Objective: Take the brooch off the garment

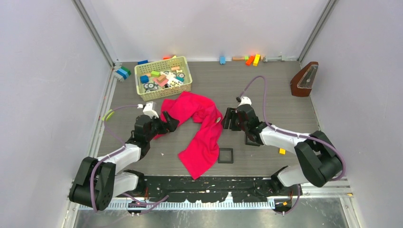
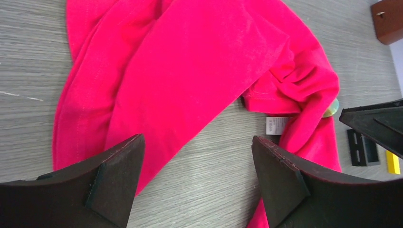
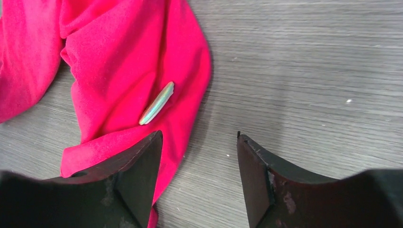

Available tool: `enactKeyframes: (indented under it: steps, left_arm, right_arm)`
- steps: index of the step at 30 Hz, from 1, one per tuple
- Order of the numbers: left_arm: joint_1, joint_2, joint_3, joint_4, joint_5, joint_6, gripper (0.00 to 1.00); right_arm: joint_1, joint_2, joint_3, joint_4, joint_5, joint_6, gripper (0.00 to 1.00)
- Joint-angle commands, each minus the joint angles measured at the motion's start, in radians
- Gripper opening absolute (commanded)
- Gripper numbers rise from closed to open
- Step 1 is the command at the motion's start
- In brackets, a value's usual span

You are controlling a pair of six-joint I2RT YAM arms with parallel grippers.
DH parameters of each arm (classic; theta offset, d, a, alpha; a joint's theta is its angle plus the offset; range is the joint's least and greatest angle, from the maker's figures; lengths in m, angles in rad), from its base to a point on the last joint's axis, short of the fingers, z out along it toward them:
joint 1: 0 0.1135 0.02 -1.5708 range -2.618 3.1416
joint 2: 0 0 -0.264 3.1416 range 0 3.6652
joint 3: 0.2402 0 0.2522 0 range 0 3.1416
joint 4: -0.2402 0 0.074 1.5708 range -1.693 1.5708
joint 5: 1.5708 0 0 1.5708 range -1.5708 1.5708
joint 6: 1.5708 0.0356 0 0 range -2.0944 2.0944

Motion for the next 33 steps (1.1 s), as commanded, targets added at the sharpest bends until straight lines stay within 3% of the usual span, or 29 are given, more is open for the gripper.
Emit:
enactKeyframes:
  steps: [1, 14, 20, 22, 28, 31, 33]
  left_arm:
    - [-0.003, -0.007, 0.043, -0.053, -0.070, 0.045, 0.85]
    - [-0.019, 0.057, 0.093, -0.138, -0.157, 0.073, 0.84]
    - [-0.019, 0.110, 0.140, -0.213, -0.181, 0.075, 0.84]
    - [-0.019, 0.118, 0.153, -0.242, -0.200, 0.077, 0.84]
    - [-0.019, 0.138, 0.198, -0.373, -0.310, 0.062, 0.81]
    - [-0.019, 0.151, 0.247, -0.488, -0.397, 0.034, 0.85]
    - [-0.019, 0.156, 0.250, -0.483, -0.377, 0.046, 0.85]
  right_arm:
    - [0.021, 0.056, 0.054, 0.045, -0.038, -0.002, 0.62]
    - [0.026, 0.259, 0.115, 0.131, -0.236, 0.100, 0.50]
    - [0.026, 0.243, 0.120, 0.141, -0.255, 0.105, 0.10]
    - [0.025, 0.207, 0.108, 0.135, -0.223, 0.094, 0.03]
    - [0.022, 0.076, 0.061, 0.113, -0.107, 0.067, 0.01]
    - [0.010, -0.006, 0.021, 0.104, -0.030, 0.062, 0.00]
    - [0.000, -0.049, 0.002, 0.103, -0.014, 0.054, 0.00]
